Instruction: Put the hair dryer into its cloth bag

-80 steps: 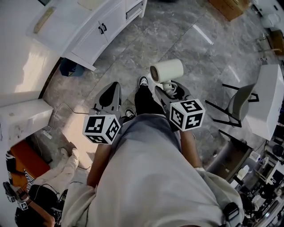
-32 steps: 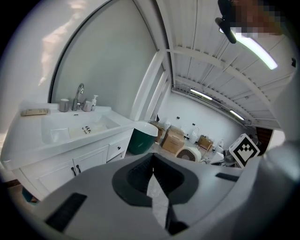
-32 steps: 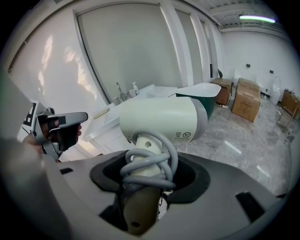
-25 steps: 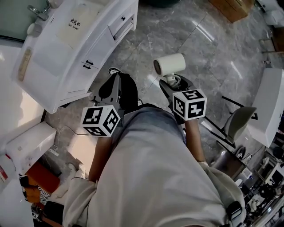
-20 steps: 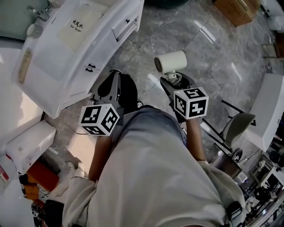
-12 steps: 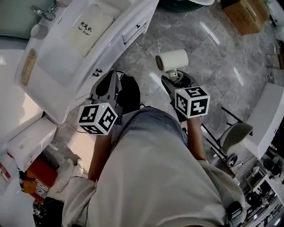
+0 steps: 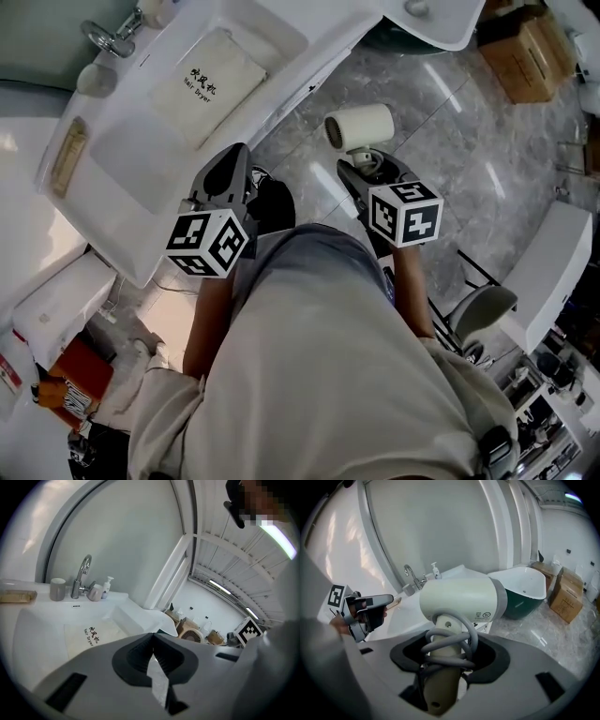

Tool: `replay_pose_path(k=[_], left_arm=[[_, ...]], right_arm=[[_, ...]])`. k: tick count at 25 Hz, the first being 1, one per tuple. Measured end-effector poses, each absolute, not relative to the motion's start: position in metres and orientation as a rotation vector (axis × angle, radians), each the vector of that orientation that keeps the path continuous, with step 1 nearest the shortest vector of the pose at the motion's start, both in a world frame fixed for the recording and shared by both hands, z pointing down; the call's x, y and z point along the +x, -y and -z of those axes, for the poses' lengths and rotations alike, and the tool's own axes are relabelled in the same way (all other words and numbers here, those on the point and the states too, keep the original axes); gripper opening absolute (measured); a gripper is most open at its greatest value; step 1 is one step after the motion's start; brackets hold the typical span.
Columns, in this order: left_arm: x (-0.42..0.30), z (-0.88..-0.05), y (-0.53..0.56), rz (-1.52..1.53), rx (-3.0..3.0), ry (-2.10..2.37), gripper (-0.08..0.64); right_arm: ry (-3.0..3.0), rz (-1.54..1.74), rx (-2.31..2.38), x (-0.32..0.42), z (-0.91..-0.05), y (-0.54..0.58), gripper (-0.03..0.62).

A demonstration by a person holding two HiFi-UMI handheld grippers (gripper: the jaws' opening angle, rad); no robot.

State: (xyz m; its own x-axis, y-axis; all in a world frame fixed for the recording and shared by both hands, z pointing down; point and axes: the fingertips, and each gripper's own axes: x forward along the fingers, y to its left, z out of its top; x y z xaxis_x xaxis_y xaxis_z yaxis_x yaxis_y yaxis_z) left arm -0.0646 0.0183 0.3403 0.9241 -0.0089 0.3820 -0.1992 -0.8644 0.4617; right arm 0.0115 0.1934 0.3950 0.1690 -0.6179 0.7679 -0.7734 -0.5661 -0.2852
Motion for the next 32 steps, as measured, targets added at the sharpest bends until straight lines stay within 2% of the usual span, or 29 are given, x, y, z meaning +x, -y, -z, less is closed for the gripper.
replay_pose_path(k=[25, 32], left_arm=[[-0.025, -0.345, 0.097, -0.384, 2.508, 0.508, 0.006], [0.015, -0.357, 0.111, -0.406, 2.468, 0.714, 0.006]], right_arm=[[1.555, -1.193, 1.977, 0.103, -0.389, -0.058, 0.253], [1.709, -1.134, 1.758, 0.157, -0.394, -0.02, 0.253]])
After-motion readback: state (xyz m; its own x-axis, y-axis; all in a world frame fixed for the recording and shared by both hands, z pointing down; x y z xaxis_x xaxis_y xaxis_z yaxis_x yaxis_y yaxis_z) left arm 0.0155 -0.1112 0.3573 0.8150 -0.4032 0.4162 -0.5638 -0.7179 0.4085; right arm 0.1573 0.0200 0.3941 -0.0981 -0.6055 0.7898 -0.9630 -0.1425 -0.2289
